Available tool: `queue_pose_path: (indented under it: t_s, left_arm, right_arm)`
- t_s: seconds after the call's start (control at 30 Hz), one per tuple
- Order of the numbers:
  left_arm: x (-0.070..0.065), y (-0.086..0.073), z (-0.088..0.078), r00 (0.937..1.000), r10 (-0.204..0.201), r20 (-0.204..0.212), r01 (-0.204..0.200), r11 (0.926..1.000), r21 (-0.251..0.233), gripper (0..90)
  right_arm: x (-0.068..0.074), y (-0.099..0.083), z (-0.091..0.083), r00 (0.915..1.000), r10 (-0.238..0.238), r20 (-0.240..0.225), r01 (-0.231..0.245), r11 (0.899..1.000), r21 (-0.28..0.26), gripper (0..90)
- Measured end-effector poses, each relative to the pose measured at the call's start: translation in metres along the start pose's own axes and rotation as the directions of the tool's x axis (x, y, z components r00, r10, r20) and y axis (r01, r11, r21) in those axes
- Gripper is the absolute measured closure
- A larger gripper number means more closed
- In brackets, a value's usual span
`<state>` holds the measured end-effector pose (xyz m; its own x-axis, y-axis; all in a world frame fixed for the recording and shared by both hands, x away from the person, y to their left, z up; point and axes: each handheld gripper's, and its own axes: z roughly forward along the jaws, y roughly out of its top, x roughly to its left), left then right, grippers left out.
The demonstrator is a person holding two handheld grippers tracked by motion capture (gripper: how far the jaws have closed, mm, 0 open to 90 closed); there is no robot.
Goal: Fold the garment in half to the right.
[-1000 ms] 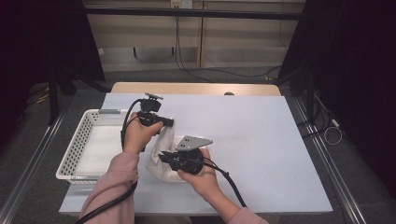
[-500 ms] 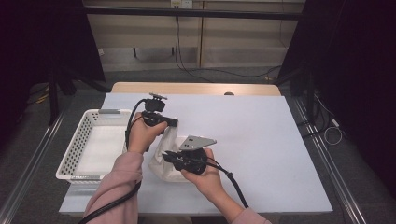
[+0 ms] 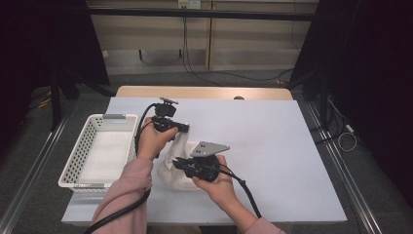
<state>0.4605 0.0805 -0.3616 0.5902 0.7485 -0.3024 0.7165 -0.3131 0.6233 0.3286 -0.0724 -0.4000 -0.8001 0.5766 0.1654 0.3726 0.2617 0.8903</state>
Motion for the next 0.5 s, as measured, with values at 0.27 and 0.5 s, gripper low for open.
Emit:
queue_pose_path:
  t_s: [0.27, 0.5]
  left_arm:
    - [-0.0032, 0.0012, 0.0037, 1.0, 0.008, -0.001, -0.008, 1.0, 0.001, 82.5]
    - [-0.0048, 0.0027, 0.0035, 1.0, 0.007, 0.005, -0.007, 1.0, -0.004, 82.4]
  right_arm:
    - [-0.0023, -0.0027, -0.0038, 1.0, 0.009, 0.003, -0.009, 1.0, -0.002, 85.4]
    - [-0.0043, -0.0032, -0.0076, 0.9999, 0.009, 0.007, -0.009, 1.0, -0.004, 85.4]
